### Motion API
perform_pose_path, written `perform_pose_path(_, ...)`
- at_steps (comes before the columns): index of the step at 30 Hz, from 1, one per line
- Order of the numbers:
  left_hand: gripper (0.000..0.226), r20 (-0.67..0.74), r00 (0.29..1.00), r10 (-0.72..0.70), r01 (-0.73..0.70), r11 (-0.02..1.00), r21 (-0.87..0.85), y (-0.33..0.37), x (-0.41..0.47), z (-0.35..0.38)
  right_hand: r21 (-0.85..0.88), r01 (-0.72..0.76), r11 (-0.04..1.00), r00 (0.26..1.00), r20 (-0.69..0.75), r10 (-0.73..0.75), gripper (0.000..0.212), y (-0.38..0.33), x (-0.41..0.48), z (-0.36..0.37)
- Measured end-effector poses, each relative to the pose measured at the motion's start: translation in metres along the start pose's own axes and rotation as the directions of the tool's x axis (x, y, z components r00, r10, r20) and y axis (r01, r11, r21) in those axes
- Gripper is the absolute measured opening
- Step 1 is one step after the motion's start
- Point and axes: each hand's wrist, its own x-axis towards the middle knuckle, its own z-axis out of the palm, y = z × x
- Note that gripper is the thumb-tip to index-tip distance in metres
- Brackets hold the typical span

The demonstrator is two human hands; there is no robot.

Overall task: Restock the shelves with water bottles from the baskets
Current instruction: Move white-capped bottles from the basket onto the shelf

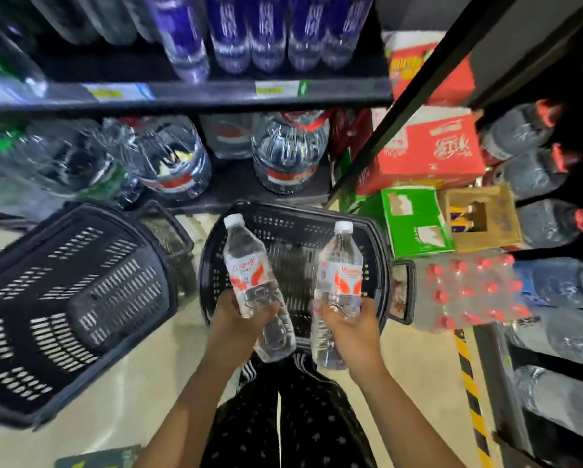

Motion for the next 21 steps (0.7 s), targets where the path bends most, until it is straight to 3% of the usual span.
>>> perform_pose_path(6, 0.057, -0.013, 0.996, 0.093, -0.094, 0.991, -0.092, 0.04, -0.079, -0.046, 0.114, 0.118, 0.986, 0.992, 0.031, -0.122, 0.078, -0.046, -0.089, -0.032)
perform_pose_path(11, 0.061, -0.011, 0.979, 0.202, -0.202, 0.97, -0.133, 0.072, -0.127, -0.07, 0.089, 0.235, 0.968, 0.971, 0.016, -0.237, 0.047, -0.063, -0.125, -0.052)
perform_pose_path(14, 0.035, -0.006, 0.968, 0.25, -0.246, 0.949, -0.196, 0.089, -0.143, -0.075, 0.138, 0.288, 0.948, 0.956, 0.011, -0.292, 0.039, -0.079, -0.141, -0.063)
perform_pose_path(16, 0.031, 0.007, 0.958, 0.288, -0.279, 0.935, -0.22, 0.104, -0.156, -0.077, 0.185, 0.348, 0.919, 0.937, -0.023, -0.35, 0.034, -0.091, -0.15, -0.071)
perform_pose_path(19, 0.044, 0.048, 0.927, 0.373, -0.356, 0.912, -0.204, 0.127, -0.171, -0.078, 0.246, 0.411, 0.878, 0.908, -0.023, -0.418, 0.028, -0.111, -0.164, -0.086)
perform_pose_path(21, 0.065, 0.057, 0.901, 0.43, -0.413, 0.89, -0.193, 0.147, -0.182, -0.078, 0.279, 0.453, 0.847, 0.885, -0.028, -0.464, 0.025, -0.124, -0.174, -0.099)
